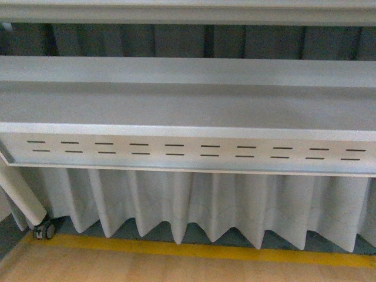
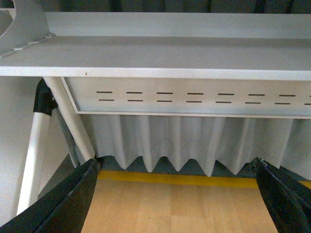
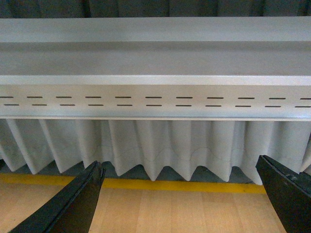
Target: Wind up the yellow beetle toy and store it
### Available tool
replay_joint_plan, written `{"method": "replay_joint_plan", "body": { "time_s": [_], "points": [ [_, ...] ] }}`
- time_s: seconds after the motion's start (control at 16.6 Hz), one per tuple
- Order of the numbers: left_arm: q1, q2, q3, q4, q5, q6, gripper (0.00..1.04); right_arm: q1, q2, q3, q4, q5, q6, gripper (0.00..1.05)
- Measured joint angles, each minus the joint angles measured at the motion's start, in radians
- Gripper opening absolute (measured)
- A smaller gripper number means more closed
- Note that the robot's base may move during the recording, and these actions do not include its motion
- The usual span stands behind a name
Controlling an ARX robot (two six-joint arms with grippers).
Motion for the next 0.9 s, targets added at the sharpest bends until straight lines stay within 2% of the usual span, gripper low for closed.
{"method": "replay_joint_plan", "body": {
  "time_s": [0.9],
  "points": [
    [0.000, 0.000, 0.000, 0.000, 0.000, 0.000, 0.98, 0.000, 0.000, 0.000, -0.001, 0.000, 0.000, 0.98]
  ]
}}
